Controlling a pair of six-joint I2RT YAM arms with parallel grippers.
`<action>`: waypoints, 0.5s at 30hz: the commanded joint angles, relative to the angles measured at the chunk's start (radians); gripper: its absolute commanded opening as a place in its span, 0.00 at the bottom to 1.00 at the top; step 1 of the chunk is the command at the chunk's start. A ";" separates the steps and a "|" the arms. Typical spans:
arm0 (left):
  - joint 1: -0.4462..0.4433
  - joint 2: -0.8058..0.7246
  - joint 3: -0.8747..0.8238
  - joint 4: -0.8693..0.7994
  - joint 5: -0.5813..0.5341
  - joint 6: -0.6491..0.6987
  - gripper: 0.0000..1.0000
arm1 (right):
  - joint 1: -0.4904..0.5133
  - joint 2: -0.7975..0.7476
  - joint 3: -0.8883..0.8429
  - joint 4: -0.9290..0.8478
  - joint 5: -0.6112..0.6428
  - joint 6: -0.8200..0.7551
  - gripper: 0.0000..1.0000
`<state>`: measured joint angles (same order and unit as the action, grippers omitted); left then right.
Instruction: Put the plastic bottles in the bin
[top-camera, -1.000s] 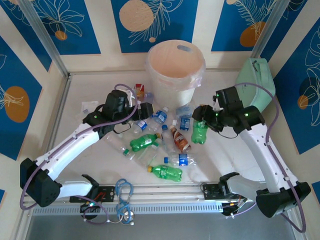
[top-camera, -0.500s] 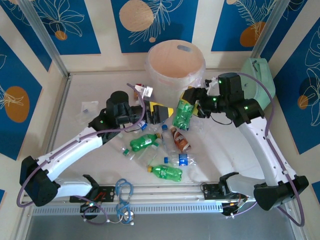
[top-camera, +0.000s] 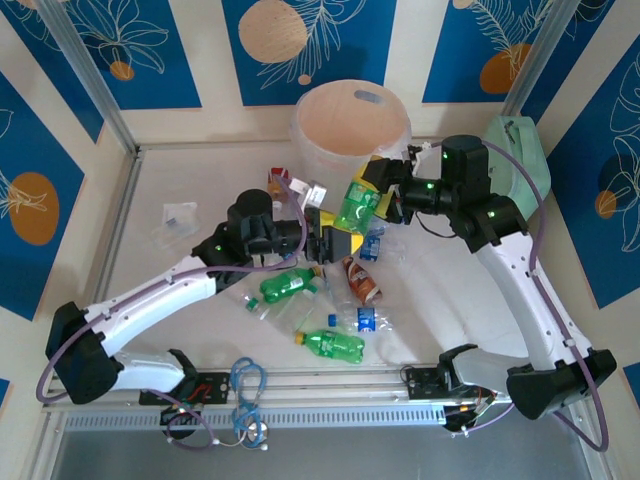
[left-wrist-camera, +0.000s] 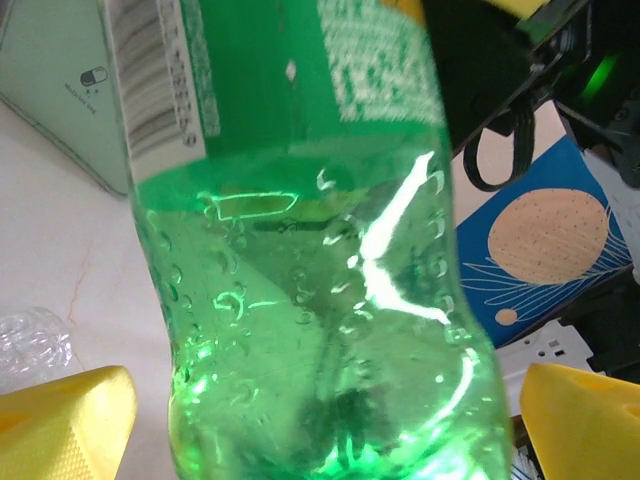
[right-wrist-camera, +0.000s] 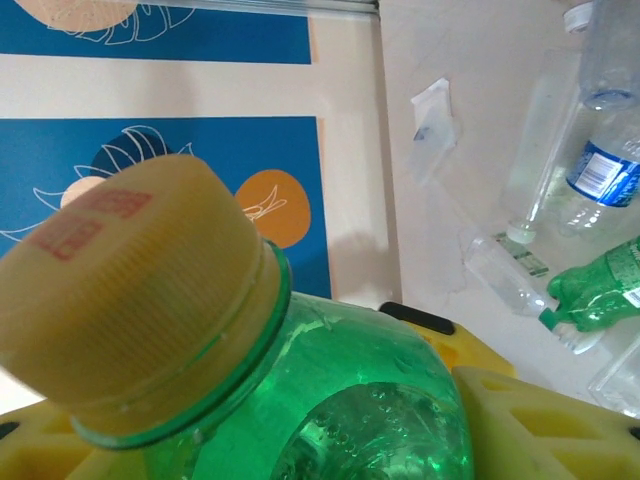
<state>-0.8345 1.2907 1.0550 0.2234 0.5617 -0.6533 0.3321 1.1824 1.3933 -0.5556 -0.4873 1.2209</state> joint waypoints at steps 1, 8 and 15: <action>-0.009 0.019 0.045 0.017 0.030 0.017 0.93 | 0.006 0.003 0.006 0.048 -0.043 0.040 0.56; -0.018 0.038 0.061 0.027 0.032 0.014 0.82 | 0.020 0.000 -0.016 0.068 -0.032 0.056 0.57; -0.019 0.028 0.058 0.027 0.007 0.026 0.73 | 0.030 -0.003 -0.038 0.064 -0.020 0.054 0.57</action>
<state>-0.8421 1.3254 1.0840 0.2249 0.5751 -0.6468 0.3546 1.1858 1.3712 -0.5049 -0.4938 1.2655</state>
